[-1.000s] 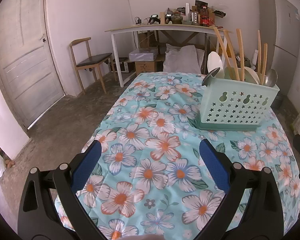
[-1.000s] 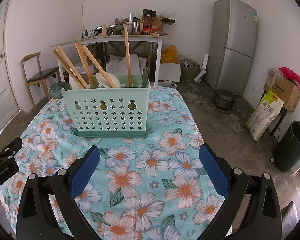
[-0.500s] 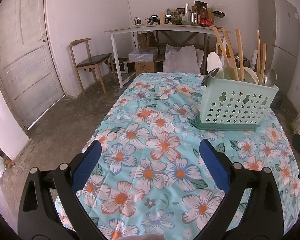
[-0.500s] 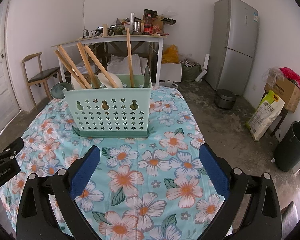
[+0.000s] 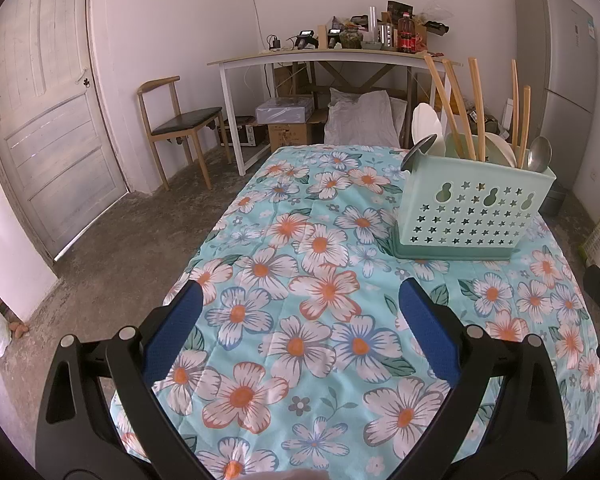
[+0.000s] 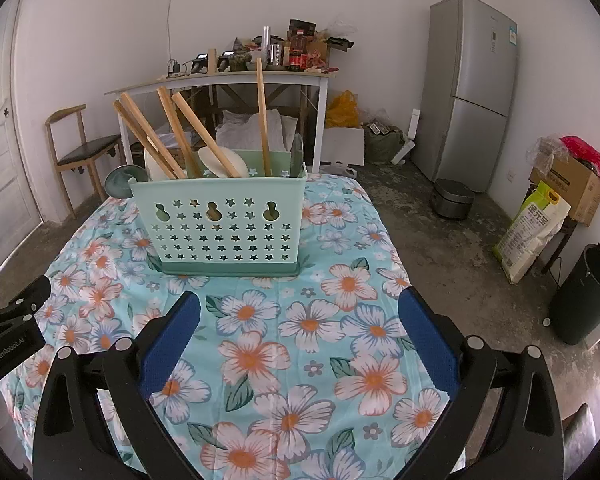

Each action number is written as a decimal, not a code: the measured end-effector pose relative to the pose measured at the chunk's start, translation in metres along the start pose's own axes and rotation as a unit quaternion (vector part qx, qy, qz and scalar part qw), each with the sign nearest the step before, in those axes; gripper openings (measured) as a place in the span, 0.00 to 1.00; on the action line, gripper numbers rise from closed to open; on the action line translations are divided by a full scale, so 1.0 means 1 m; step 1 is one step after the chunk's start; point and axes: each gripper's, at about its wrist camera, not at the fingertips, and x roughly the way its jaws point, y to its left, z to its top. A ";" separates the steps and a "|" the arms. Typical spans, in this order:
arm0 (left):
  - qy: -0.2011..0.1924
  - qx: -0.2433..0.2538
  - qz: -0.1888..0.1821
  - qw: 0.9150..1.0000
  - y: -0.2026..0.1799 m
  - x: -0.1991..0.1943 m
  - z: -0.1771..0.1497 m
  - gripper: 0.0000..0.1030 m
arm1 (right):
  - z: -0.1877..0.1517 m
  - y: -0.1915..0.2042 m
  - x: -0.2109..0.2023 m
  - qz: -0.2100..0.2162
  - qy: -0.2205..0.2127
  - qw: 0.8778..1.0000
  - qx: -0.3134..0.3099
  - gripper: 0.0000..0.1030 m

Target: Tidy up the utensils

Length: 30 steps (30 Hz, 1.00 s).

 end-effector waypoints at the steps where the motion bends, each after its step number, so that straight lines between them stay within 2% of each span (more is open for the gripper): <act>1: 0.000 0.000 0.000 1.000 0.000 0.000 0.000 0.92 | 0.000 0.001 0.000 0.000 0.000 1.000 0.000 0.94; 30: -0.001 0.000 0.000 1.000 0.000 -0.001 0.000 0.92 | 0.000 0.003 -0.001 0.003 -0.001 1.000 0.000 0.94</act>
